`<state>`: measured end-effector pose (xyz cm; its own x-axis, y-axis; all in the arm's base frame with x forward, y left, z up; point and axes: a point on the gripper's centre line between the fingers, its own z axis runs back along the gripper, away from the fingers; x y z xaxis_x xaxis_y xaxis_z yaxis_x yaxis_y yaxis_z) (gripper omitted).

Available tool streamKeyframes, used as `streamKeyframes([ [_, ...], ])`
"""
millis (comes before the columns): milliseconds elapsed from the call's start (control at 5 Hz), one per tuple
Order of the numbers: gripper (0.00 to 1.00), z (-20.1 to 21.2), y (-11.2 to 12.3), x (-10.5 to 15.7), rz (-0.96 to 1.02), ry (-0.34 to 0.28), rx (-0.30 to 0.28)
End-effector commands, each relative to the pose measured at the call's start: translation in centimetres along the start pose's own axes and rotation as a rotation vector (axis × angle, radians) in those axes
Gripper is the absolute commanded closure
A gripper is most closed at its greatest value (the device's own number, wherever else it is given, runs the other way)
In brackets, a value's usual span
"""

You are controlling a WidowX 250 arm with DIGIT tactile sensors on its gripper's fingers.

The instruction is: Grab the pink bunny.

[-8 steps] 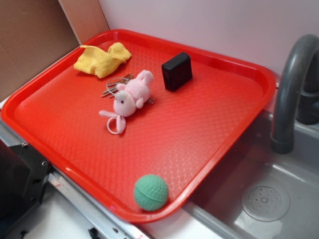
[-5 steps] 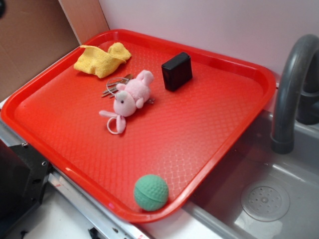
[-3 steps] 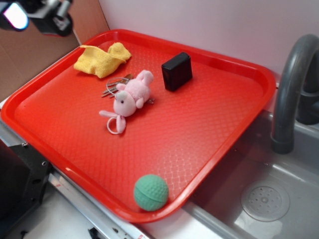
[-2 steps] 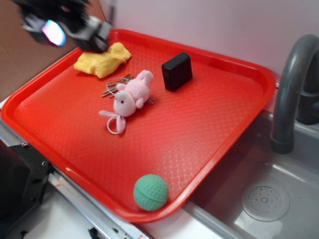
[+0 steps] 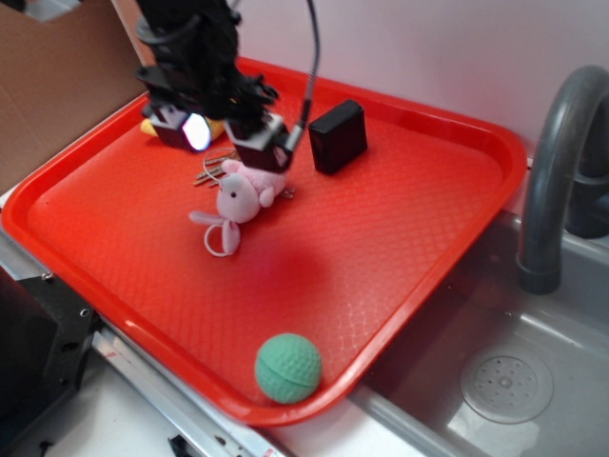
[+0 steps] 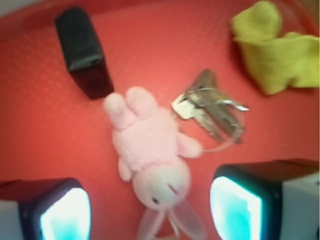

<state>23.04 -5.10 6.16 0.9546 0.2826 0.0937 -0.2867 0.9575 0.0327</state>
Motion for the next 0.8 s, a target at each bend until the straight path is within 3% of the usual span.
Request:
streamKeyframes([
  [0,0.00,-3.1,-0.5,0.1,-0.033,0.050,0.039],
  [200,1.00,-4.2,-0.4,-0.2,-0.031,0.087,0.064],
  [600,1.00,-3.9,-0.5,0.0,-0.024,0.074,0.097],
])
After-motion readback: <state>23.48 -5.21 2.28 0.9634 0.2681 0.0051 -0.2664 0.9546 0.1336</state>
